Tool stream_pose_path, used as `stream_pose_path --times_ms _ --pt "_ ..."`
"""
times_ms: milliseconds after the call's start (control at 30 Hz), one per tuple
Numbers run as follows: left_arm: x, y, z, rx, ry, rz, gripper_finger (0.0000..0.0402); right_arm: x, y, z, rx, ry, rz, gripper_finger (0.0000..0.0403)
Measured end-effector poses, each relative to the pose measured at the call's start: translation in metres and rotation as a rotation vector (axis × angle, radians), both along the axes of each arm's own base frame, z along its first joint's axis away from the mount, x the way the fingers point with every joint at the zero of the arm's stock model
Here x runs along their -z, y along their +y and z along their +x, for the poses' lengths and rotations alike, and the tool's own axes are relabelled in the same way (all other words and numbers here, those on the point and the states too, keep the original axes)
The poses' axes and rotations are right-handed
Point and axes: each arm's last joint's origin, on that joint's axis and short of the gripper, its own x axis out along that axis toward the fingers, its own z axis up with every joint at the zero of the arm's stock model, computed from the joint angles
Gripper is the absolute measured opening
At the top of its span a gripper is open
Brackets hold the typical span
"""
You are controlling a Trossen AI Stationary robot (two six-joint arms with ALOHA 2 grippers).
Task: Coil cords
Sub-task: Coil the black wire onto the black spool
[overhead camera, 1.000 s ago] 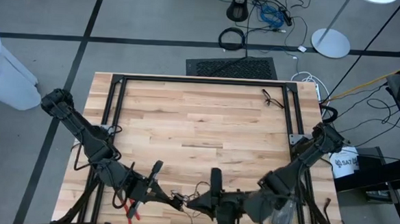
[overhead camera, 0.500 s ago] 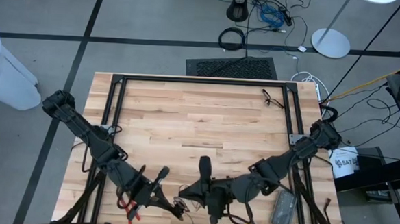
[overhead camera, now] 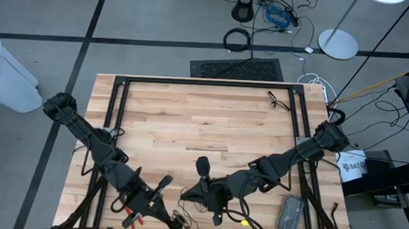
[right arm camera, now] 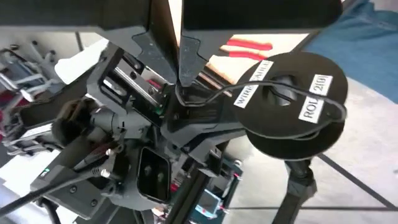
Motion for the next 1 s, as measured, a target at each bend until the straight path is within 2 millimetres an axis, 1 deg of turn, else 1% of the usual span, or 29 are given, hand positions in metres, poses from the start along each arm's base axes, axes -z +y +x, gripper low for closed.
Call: stream_pose_path --times_ms 133,333,600,733,867,1000 --pt "-0.001 -0.001 -0.001 0.007 -0.01 0.001 0.0008 0.004 -0.001 0.004 -0.011 0.01 0.001 0.0" --pt "-0.001 -0.002 -0.002 0.033 -0.003 -0.006 0.0008 0.004 -0.004 0.006 -0.002 0.001 -0.01 0.0" --pt "0.001 -0.002 -0.002 0.029 0.009 0.003 0.0008 -0.01 -0.005 0.004 -0.012 -0.111 -0.035 0.0" --pt "0.002 -0.002 -0.002 0.029 0.016 0.009 0.0008 -0.014 -0.006 0.003 -0.015 -0.135 -0.042 0.0" --pt "0.002 0.0 -0.001 0.007 0.019 0.013 0.0008 -0.025 -0.007 0.002 -0.017 -0.168 -0.042 0.0" --pt "0.003 0.003 0.002 -0.016 0.027 0.008 0.0008 -0.026 -0.007 0.002 -0.015 -0.169 -0.042 0.0"
